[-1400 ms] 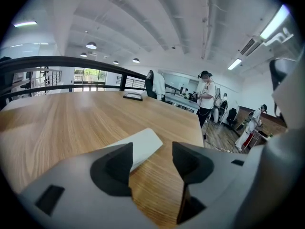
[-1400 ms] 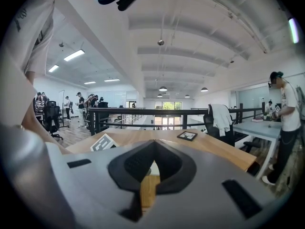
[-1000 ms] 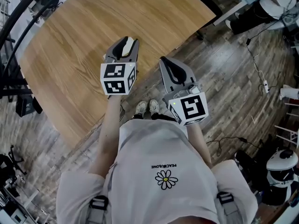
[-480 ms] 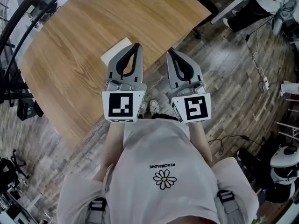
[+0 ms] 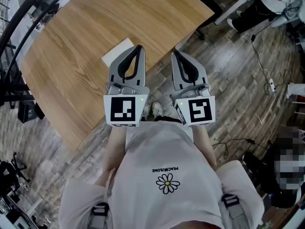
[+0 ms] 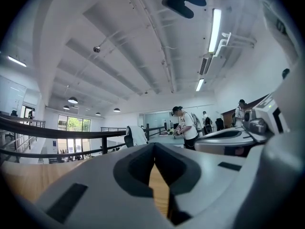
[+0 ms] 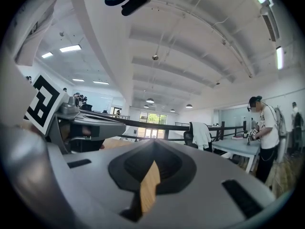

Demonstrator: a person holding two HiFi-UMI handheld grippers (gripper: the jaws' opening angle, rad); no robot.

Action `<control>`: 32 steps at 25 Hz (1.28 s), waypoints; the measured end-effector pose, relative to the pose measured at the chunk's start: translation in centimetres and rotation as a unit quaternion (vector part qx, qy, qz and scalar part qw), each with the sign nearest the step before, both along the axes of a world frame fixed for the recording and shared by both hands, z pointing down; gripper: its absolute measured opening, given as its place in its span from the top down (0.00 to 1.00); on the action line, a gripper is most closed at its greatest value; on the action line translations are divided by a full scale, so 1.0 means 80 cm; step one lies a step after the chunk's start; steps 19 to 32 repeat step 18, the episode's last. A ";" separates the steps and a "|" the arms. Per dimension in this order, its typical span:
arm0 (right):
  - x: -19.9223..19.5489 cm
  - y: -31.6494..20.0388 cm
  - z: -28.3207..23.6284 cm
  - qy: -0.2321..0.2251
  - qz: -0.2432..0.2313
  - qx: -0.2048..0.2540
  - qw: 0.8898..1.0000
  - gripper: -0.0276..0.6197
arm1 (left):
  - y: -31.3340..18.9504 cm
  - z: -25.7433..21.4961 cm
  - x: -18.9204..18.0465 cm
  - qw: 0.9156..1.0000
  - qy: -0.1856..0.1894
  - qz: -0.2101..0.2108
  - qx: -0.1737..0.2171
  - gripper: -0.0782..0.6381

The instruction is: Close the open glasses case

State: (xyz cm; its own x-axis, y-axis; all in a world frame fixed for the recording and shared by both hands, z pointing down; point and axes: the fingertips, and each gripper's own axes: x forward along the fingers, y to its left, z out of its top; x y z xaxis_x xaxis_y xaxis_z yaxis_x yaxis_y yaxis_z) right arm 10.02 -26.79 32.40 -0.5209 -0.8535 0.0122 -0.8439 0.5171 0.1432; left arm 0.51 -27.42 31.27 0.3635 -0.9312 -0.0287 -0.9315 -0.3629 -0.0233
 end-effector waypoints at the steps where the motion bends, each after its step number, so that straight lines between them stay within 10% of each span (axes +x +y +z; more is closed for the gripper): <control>1: 0.000 0.001 0.000 0.001 -0.001 0.000 1.000 0.95 | 0.001 -0.002 0.001 1.000 0.001 0.000 0.002 0.87; 32: 0.002 0.009 -0.002 0.006 -0.007 0.004 1.000 0.95 | 0.007 -0.008 -0.007 1.000 -0.019 -0.012 0.014 0.87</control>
